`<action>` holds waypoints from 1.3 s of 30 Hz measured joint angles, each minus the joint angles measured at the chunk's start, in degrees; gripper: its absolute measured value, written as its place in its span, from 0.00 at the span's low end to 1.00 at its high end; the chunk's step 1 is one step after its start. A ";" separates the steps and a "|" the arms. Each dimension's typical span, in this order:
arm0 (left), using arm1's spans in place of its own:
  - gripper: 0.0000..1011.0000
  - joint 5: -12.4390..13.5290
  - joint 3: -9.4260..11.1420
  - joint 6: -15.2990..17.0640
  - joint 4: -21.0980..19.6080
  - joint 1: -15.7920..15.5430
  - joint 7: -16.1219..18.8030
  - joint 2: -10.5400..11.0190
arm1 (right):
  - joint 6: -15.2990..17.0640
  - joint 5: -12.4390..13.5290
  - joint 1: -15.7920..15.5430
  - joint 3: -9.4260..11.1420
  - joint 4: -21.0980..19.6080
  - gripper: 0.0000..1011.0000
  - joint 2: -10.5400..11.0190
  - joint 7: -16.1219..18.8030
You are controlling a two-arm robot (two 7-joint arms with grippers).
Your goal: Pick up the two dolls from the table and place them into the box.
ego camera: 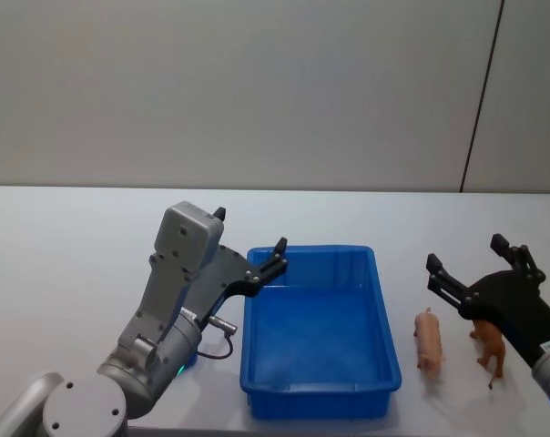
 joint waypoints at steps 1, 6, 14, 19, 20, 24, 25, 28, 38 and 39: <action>0.99 0.00 0.00 0.00 0.00 0.00 0.00 0.00 | 0.00 0.00 0.00 0.00 0.00 0.99 0.00 0.00; 0.99 0.00 0.00 0.00 0.00 0.00 0.00 0.00 | 0.00 0.00 0.00 0.00 0.00 0.99 0.00 0.00; 0.99 0.00 0.00 0.00 0.00 0.00 0.00 0.00 | 0.00 0.00 0.00 0.00 0.00 0.99 0.00 0.00; 0.99 0.00 0.00 0.00 0.00 0.00 0.00 0.00 | 0.00 0.00 0.00 0.00 0.00 0.99 0.00 0.00; 0.99 0.00 0.00 0.00 0.00 0.00 0.00 0.00 | 0.00 0.00 0.00 0.00 0.00 0.99 0.00 0.00; 0.99 0.00 0.00 0.00 0.00 0.00 0.00 0.00 | 0.00 -0.02 0.07 0.00 0.05 0.99 -0.02 0.05; 0.99 0.00 0.00 0.00 0.00 0.00 0.00 0.00 | 0.00 -0.05 0.19 0.04 0.19 0.99 -0.04 0.14; 0.99 0.00 0.00 0.00 0.00 0.00 0.00 0.00 | 0.01 -0.20 0.54 0.17 0.60 0.99 -0.05 0.51; 0.99 0.00 0.00 0.00 0.00 0.00 0.00 0.00 | 2.44 0.16 1.78 1.37 2.35 0.99 0.87 2.07; 0.99 0.00 0.00 0.00 0.00 0.00 0.00 0.00 | 2.84 0.25 1.85 1.49 2.49 0.99 1.00 2.21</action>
